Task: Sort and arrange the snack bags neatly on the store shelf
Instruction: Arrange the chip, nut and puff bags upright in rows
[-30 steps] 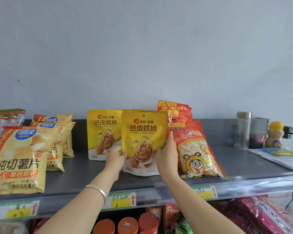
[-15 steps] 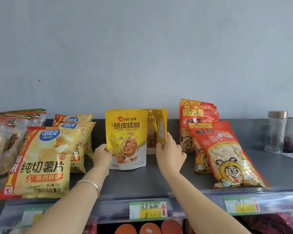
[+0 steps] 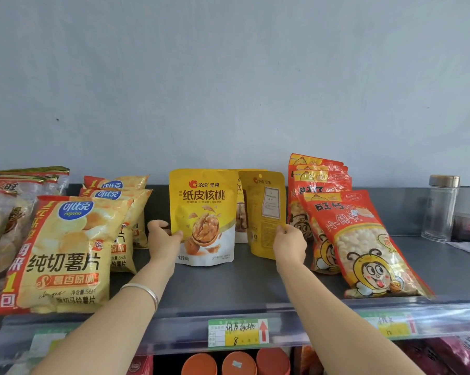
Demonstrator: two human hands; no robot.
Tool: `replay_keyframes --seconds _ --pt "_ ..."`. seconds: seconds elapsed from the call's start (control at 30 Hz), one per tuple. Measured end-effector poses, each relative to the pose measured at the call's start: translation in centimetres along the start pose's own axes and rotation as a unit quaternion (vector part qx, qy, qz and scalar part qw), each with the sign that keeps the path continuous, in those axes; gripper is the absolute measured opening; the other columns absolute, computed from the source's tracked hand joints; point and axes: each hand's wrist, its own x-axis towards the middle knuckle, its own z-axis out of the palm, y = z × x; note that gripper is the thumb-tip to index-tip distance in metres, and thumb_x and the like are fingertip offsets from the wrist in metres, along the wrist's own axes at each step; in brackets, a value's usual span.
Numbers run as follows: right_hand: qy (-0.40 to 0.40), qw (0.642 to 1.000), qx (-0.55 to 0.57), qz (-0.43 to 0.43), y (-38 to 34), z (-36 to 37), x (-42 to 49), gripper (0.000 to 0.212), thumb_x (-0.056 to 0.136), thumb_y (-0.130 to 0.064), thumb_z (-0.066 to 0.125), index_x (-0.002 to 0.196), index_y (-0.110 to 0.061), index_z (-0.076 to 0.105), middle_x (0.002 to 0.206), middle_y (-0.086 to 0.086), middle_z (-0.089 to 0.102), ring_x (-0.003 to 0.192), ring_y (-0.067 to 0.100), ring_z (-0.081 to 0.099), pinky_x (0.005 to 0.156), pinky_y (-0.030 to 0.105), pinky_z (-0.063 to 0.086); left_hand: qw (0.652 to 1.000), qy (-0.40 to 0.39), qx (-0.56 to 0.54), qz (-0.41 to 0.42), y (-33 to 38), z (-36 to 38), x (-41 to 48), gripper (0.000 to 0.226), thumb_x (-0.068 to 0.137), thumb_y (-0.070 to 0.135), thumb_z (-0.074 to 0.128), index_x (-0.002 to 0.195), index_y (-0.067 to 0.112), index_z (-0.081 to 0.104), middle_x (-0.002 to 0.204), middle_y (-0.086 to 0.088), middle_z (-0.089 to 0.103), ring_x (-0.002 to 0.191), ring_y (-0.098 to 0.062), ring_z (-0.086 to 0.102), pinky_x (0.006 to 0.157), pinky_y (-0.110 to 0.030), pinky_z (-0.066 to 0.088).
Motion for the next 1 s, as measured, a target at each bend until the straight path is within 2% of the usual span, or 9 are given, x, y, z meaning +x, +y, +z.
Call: replay_keyframes --seconds 0.2,0.37,0.43,0.5,0.6,0.7,0.83,0.93,1.0 --pt "0.044 0.994 0.102 0.021 -0.1 -1.6 -0.8 0.026 0.104 -0.021 0.030 0.102 -0.009 0.053 0.089 0.005 0.055 0.074 0.022 0.052 0.070 0.036 0.042 0.993 0.062 0.078 0.055 1.1 -0.3 -1.7 0.033 0.082 0.009 0.068 0.104 0.015 0.044 0.111 -0.012 0.049 0.103 -0.028 0.050 0.076 -0.037 0.042" --pt "0.051 0.992 0.117 0.008 -0.3 -3.4 -1.7 0.020 0.104 -0.023 0.028 0.098 -0.016 0.045 0.094 0.004 0.055 0.087 0.026 0.055 0.084 0.044 0.047 0.993 0.050 0.087 0.067 1.8 0.2 -3.9 0.024 0.085 0.016 0.065 0.100 0.019 0.047 0.115 -0.012 0.049 0.105 -0.031 0.049 0.084 -0.042 0.044" --pt "0.017 0.993 0.120 -0.005 -0.5 -3.6 -2.4 0.018 0.104 -0.022 0.029 0.099 -0.017 0.046 0.094 0.002 0.054 0.087 0.023 0.054 0.082 0.040 0.046 0.994 0.026 0.071 0.076 1.9 0.5 -4.8 0.017 0.088 0.019 0.061 0.100 0.021 0.048 0.117 -0.012 0.048 0.107 -0.030 0.048 0.088 -0.043 0.044" --pt "-0.033 0.991 0.127 -0.015 -0.8 -3.0 -3.5 0.017 0.104 -0.021 0.031 0.101 -0.017 0.047 0.096 0.000 0.053 0.088 0.020 0.052 0.081 0.036 0.044 0.996 -0.006 0.046 0.083 2.0 0.5 -5.9 0.014 0.093 0.022 0.055 0.105 0.021 0.050 0.119 -0.011 0.049 0.105 -0.024 0.049 0.083 -0.037 0.043" --pt "-0.124 0.983 0.135 -0.021 -1.1 -1.0 -5.1 0.020 0.104 -0.019 0.032 0.102 -0.015 0.051 0.103 0.002 0.059 0.090 0.019 0.054 0.080 0.034 0.044 0.994 -0.048 0.033 0.090 2.2 -0.1 -7.3 0.030 0.097 0.024 0.048 0.126 0.019 0.047 0.126 -0.006 0.049 0.108 -0.019 0.050 0.083 -0.030 0.039" --pt "-0.198 0.968 0.152 -0.006 -1.9 1.6 -6.4 0.027 0.104 -0.020 0.030 0.121 -0.017 0.051 0.115 0.004 0.058 0.096 0.017 0.052 0.080 0.031 0.041 0.993 -0.060 0.048 0.093 1.8 -1.4 -7.8 0.046 0.096 0.018 0.051 0.139 0.019 0.036 0.126 0.001 0.048 0.118 -0.019 0.049 0.095 -0.036 0.040" --pt "-0.271 0.950 0.153 0.008 -2.6 4.6 -6.9 0.041 0.103 -0.015 0.031 0.142 -0.020 0.040 0.135 0.006 0.051 0.106 0.019 0.048 0.084 0.032 0.039 0.995 -0.044 0.066 0.059 1.1 -3.4 -6.5 0.066 0.090 0.006 0.058 0.145 0.020 0.025 0.135 -0.002 0.050 0.127 -0.022 0.045 0.106 -0.047 0.037" --pt "-0.300 0.941 0.154 0.012 -2.5 5.5 -6.7 0.048 0.097 -0.004 0.033 0.140 -0.023 0.042 0.132 0.006 0.054 0.106 0.021 0.053 0.080 0.032 0.044 0.996 -0.034 0.066 0.042 0.7 -4.1 -5.5 0.073 0.087 0.005 0.062 0.146 0.020 0.022 0.138 -0.007 0.048 0.127 -0.025 0.046 0.105 -0.050 0.038" --pt "-0.290 0.945 0.153 0.011 -2.3 5.1 -6.2 0.043 0.093 -0.001 0.038 0.131 -0.019 0.046 0.124 0.007 0.056 0.092 0.016 0.055 0.069 0.027 0.045 0.996 0.005 0.065 0.061 0.6 -3.9 -5.5 0.073 0.085 0.007 0.065 0.144 0.019 0.026 0.135 -0.010 0.047 0.122 -0.026 0.048 0.102 -0.049 0.041"
